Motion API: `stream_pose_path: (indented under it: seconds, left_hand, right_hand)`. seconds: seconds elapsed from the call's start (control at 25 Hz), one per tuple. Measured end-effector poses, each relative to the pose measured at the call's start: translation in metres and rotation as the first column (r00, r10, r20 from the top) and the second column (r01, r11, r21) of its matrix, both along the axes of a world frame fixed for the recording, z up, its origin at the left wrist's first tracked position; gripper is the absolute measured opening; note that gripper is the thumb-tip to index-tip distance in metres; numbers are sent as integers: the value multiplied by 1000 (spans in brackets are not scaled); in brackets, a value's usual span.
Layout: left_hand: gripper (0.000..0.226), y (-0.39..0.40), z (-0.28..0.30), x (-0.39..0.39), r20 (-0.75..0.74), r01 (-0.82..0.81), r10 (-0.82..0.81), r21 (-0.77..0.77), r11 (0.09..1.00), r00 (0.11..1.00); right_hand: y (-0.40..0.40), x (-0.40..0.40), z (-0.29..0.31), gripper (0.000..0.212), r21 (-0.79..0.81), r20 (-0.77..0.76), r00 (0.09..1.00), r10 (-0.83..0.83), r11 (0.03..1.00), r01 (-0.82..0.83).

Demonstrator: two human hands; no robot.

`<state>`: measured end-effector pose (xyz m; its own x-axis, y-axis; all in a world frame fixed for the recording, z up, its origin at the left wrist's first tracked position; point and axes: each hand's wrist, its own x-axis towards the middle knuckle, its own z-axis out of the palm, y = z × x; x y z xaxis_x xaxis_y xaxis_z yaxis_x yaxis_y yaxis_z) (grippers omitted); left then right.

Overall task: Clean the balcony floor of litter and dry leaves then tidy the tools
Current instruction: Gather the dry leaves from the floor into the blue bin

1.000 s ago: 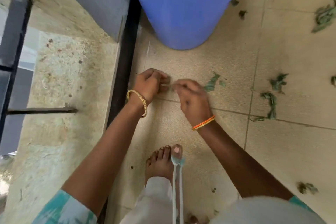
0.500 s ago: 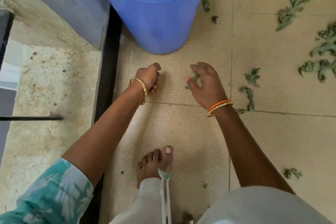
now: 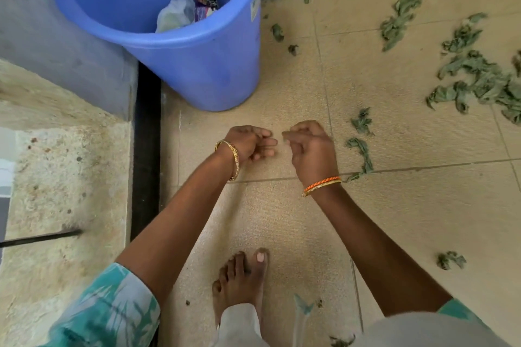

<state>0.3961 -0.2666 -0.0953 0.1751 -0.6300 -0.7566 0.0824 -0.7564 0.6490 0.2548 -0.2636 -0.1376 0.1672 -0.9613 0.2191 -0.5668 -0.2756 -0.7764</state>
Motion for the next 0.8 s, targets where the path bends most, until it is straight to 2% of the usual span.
stream_pose_path:
  seconds: [0.08, 0.12, 0.2, 0.24, 0.32, 0.4, 0.48, 0.52, 0.68, 0.8]
  left_hand:
    - [24, -7, 2, -11, -128, -103, 103, 6, 995, 986]
    - [21, -11, 3, -17, -220, -136, 137, 18, 991, 966]
    - [25, -20, 5, -28, -377, -171, 178, 54, 984, 909]
    - [27, -26, 3, -32, -386, -167, 178, 63, 984, 905]
    - [28, -38, 0, -35, -311, -161, 176, 74, 984, 934]
    - [33, -49, 0, -34, -238, -199, 217, 99, 975, 947]
    - [37, -59, 0, -29, -163, -222, 235, 94, 970, 958]
    - [37, -63, 1, -26, -127, -223, 233, 91, 971, 964]
    - [32, -69, -6, -15, 36, -100, 98, 50, 994, 995]
    - [28, -70, -14, -11, 54, -63, 63, -4, 998, 997]
  right_hand:
    - [-14, -4, 20, 21, 171, 167, 982, -89, 983, 60]
    - [-21, -5, 28, 25, 242, 195, 976, -98, 969, 49]
    - [-35, -9, 36, 38, 294, 139, 990, -34, 956, -9]
    - [-43, -11, 36, 40, 295, 71, 997, 24, 955, -44]
    - [-59, -16, 36, 32, 277, -42, 993, 107, 956, -91]
    - [-83, -17, 37, 25, 242, -36, 998, 45, 970, -35]
    - [-119, -9, 37, 28, 194, -74, 997, -29, 980, 43]
    - [-141, -1, 34, 32, 176, -128, 992, -13, 984, 36]
    - [-218, 45, 11, 61, 187, -345, 892, 293, 952, -240]
    - [-242, 68, -4, 68, 195, -511, 768, 385, 923, -333]
